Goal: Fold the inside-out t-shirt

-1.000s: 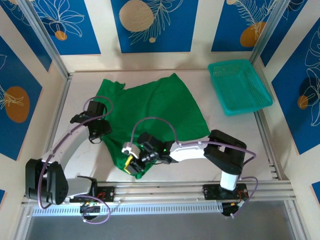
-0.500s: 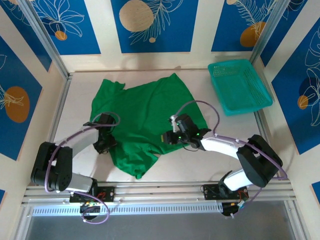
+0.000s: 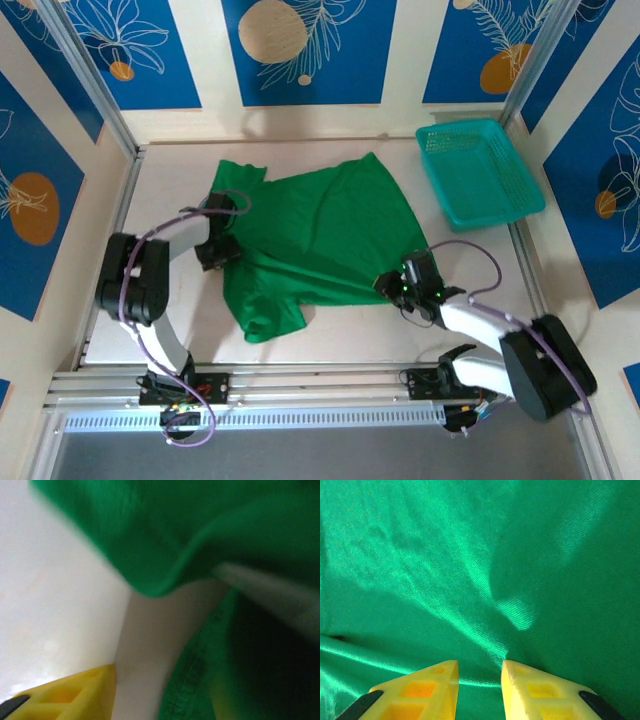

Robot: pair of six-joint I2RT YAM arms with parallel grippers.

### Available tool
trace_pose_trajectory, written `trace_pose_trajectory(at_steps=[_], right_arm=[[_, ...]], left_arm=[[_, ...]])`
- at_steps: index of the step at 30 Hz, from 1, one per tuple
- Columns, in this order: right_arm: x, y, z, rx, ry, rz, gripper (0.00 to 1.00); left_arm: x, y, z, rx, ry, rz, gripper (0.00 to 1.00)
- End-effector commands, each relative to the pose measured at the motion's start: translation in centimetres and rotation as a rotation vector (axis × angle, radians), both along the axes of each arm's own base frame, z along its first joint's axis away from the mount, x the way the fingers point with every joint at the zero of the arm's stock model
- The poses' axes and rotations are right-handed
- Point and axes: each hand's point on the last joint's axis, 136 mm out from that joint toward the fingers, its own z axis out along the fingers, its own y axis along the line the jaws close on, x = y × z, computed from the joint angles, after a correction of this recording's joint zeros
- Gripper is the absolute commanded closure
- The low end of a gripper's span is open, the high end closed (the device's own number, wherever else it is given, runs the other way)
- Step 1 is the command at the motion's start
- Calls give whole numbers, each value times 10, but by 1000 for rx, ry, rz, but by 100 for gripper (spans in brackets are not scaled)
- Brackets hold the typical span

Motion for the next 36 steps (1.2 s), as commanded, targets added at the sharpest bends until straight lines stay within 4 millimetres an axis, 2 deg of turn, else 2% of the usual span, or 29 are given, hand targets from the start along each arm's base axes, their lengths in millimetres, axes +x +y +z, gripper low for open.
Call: trace_pose_trajectory(at_steps=[1,4,7,9,12,13,15,17,19,22,23,25,26,29,32,36], right_arm=[[-27,-20,-3,-49,84,-136,69],[-23,-28,38,-97,-30,-119,66],[-1,-25,87,-136,-240,-33,65],[26,-10,113,-150,-390,82,55],[68,13,138,-115,-501,229,50],[82,16,139,-109,-496,250,50],[119,22,146,-106,-490,282,47],[153,36,139,-79,-471,348,47],[190,46,124,-59,-449,365,50],[237,54,104,-15,-448,342,52],[253,54,99,-2,-450,332,53],[281,55,86,-2,-437,316,53],[293,54,77,14,-415,294,53],[317,41,52,98,-350,191,54],[327,12,27,101,-314,50,56],[321,-33,-5,109,-143,-150,56]], left_arm=[[24,11,-7,89,53,-116,49],[21,23,13,141,63,-108,48],[-8,26,27,117,41,-82,47],[-34,33,27,128,56,-54,44],[-67,49,22,167,106,3,41],[-76,49,20,160,122,18,41],[-90,25,12,19,131,50,42],[-95,-10,7,-133,109,57,42],[-96,-38,12,-183,88,42,43],[-85,-69,28,-166,-1,-12,43],[-81,-73,29,-148,-19,-11,44],[-77,-70,18,-98,-15,7,46],[-80,-58,8,-33,15,47,50],[-109,-24,-21,103,138,186,61],[-137,-10,-37,108,171,266,62],[-158,-4,-38,55,183,297,62]])
